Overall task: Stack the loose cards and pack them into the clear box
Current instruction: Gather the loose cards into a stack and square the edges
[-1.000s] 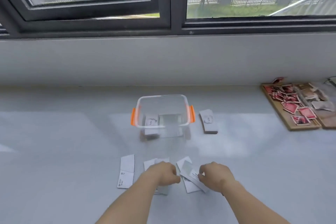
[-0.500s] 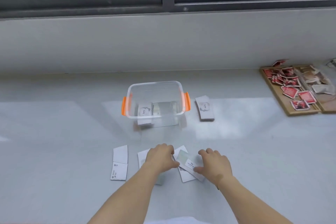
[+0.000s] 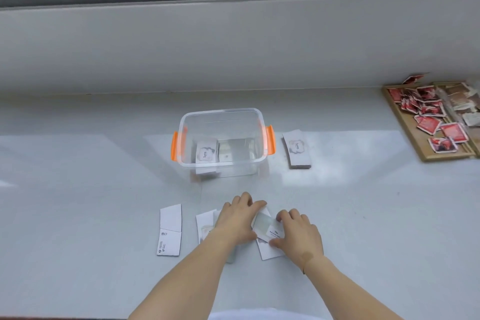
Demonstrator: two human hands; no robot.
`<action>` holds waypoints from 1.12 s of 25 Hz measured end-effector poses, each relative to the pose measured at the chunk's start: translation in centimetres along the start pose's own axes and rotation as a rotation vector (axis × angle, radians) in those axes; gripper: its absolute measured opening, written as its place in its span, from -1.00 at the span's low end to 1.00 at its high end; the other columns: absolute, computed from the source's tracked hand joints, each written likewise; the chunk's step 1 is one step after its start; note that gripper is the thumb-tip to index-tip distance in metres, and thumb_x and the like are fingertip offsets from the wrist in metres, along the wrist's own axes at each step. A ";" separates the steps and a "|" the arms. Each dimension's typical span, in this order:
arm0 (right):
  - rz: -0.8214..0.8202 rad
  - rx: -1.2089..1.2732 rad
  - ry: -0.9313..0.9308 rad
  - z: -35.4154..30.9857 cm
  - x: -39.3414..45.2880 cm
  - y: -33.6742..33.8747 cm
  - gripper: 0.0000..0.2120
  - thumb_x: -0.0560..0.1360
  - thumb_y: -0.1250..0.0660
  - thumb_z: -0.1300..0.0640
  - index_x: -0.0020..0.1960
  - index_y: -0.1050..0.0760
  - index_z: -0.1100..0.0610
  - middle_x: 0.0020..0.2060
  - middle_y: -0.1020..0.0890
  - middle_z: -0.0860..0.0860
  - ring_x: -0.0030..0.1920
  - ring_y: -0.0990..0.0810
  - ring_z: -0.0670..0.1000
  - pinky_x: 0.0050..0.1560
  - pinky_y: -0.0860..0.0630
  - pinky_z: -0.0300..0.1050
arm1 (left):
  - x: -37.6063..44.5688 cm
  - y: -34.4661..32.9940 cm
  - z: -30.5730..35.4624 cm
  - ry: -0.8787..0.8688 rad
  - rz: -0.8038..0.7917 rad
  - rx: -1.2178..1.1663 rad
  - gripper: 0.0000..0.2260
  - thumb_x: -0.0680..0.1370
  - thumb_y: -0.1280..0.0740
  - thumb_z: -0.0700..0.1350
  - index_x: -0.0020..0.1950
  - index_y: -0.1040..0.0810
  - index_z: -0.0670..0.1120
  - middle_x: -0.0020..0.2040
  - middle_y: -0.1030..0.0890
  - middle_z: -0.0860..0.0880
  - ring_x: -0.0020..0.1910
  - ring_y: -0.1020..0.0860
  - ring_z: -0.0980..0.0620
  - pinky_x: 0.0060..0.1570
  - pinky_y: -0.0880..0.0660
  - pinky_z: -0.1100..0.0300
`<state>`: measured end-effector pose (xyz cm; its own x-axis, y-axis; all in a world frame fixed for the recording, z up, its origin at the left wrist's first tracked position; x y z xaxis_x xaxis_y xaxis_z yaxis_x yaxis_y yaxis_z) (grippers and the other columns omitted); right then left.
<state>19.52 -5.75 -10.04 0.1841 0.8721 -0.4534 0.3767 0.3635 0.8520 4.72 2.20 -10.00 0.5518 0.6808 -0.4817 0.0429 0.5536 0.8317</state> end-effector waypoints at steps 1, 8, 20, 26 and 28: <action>-0.002 0.008 -0.004 0.0 0.1 0.0 -0.58 0.38 -0.43 -0.14 0.13 -0.36 -0.04 0.04 -0.46 -0.05 0.04 -0.43 0.05 -0.08 -0.41 -0.06 | 0.2 0.0 0.1 -0.019 -0.017 0.020 -0.29 0.36 -0.47 0.05 0.44 -0.24 0.18 0.25 -0.33 -0.06 0.20 -0.37 -0.10 0.13 -0.36 -0.01; -0.035 0.130 -0.084 1.7 0.1 0.7 -0.61 0.31 -0.46 -0.07 -0.03 -0.31 -0.02 -0.07 -0.46 -0.06 -0.04 -0.44 0.05 -0.17 -0.39 -0.06 | 0.9 0.9 0.4 -0.094 -0.043 0.060 -0.39 0.32 -0.51 0.03 0.31 -0.35 0.07 0.22 -0.33 -0.07 0.18 -0.36 -0.12 0.04 -0.40 0.01; -0.124 0.364 -0.048 4.2 0.2 4.6 -0.74 0.47 -0.25 0.20 0.06 -0.53 -0.09 -0.04 -0.59 -0.09 -0.06 -0.56 0.00 -0.03 -0.56 0.01 | -0.5 1.9 1.2 -0.079 -0.003 -0.100 -0.78 0.50 -0.31 -0.16 0.08 -0.34 -0.03 0.07 -0.52 -0.05 0.04 -0.46 -0.13 -0.16 -0.24 0.10; -0.071 0.272 0.199 2.3 -0.9 5.1 -0.72 0.60 -0.15 0.11 0.14 -0.55 -0.18 -0.04 -0.56 -0.08 0.00 -0.51 -0.04 0.00 -0.49 -0.04 | -2.6 0.6 1.2 -0.039 0.224 -0.340 -0.65 0.53 -0.30 -0.18 0.25 -0.32 0.09 0.03 -0.50 0.04 -0.04 -0.50 -0.02 -0.08 -0.46 0.06; -0.055 0.263 0.238 2.1 -1.0 4.9 -0.72 0.61 -0.14 0.08 0.20 -0.52 -0.18 -0.02 -0.53 -0.08 0.02 -0.49 -0.04 -0.02 -0.48 -0.06 | -2.8 0.0 1.2 -0.039 0.251 -0.381 -0.64 0.55 -0.32 -0.14 0.30 -0.34 0.08 0.02 -0.48 0.03 -0.05 -0.53 0.00 -0.06 -0.48 0.07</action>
<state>23.12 -5.59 -5.96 -0.0477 0.9167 -0.3968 0.6068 0.3421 0.7174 4.18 -0.26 -8.37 0.5374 0.8018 -0.2615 -0.4016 0.5160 0.7566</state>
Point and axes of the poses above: each hand's wrist, its own x-axis towards the middle knuckle, its own y-axis out of the back of the hand, z = x × y, the point moved 2 cm from there along x, towards the middle knuckle
